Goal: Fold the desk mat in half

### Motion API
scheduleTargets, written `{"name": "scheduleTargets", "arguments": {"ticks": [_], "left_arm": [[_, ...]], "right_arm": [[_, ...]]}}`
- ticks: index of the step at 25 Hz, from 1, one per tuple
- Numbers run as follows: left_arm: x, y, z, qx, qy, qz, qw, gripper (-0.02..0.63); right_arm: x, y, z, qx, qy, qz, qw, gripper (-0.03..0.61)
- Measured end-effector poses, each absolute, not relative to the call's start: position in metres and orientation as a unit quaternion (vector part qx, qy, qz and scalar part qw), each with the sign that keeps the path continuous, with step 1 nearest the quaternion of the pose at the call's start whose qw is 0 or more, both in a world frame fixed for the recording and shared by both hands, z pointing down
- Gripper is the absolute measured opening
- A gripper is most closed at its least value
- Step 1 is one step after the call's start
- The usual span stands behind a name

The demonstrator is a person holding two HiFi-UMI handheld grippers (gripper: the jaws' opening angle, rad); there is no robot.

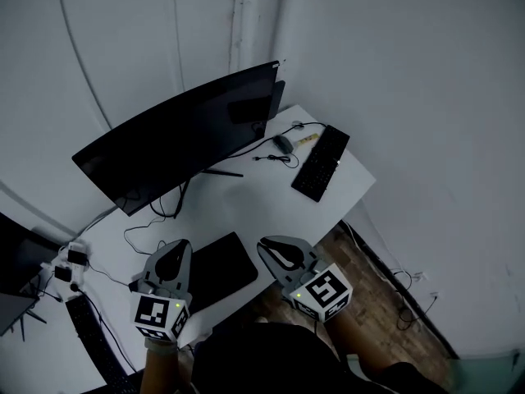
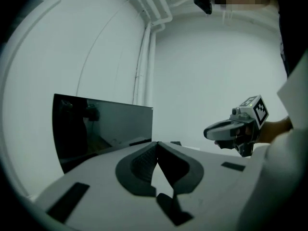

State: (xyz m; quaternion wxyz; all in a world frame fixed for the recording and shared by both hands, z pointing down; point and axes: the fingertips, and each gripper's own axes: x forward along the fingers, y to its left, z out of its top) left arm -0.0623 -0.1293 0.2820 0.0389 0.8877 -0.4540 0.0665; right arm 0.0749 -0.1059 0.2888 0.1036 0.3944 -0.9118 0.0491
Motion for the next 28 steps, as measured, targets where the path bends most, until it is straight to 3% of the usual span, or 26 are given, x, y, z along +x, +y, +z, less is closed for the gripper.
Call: {"name": "scheduleTargets", "arguments": {"ticks": [14, 17, 28], "left_arm": [[0.006, -0.101, 0.281, 0.929, -0.358, 0.091, 0.024, 0.009], [0.008, -0.098, 0.284, 0.931, -0.351, 0.097, 0.005, 0.011], [-0.014, -0.093, 0.294, 0.919, -0.383, 0.078, 0.05, 0.009]], "right_arm": [[0.08, -0.073, 0.262, 0.435, -0.898, 0.018, 0.069, 0.04], [0.079, -0.069, 0.266, 0.437, -0.896, 0.021, 0.071, 0.041], [0.069, -0.066, 0.284, 0.423, -0.901, 0.044, 0.086, 0.04]]}}
